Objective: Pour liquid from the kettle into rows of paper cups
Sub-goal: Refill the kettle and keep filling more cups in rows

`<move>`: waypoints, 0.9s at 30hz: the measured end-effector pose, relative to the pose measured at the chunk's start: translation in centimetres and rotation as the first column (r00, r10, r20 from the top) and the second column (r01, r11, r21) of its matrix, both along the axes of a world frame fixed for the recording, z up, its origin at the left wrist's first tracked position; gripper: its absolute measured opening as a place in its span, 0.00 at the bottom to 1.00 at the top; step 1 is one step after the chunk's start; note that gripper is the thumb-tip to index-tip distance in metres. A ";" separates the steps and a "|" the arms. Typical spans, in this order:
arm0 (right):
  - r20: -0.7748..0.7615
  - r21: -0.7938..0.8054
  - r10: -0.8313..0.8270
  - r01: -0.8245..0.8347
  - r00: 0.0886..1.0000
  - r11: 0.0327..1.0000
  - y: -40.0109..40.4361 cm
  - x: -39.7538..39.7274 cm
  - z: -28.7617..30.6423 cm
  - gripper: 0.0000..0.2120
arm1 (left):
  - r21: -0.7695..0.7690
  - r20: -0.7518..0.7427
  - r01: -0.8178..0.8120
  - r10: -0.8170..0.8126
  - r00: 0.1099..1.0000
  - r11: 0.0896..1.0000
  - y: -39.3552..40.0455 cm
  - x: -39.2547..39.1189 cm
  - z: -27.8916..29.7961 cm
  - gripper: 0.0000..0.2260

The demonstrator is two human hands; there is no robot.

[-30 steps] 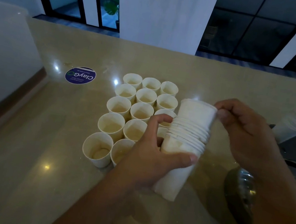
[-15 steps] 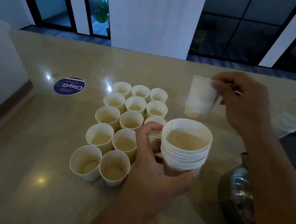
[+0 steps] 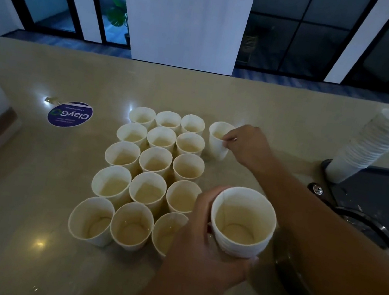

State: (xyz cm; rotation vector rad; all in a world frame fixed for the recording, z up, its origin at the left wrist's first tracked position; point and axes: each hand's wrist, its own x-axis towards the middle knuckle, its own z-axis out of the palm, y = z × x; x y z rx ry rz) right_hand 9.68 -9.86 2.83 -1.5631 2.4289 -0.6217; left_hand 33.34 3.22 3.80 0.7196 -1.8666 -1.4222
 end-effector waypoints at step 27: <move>-0.022 0.035 0.045 -0.044 0.999 0.998 -1.2 -1.0 -1.9 0.11 | 0.057 0.009 0.016 -0.016 1.000 0.998 0.4 -0.6 0.3 0.42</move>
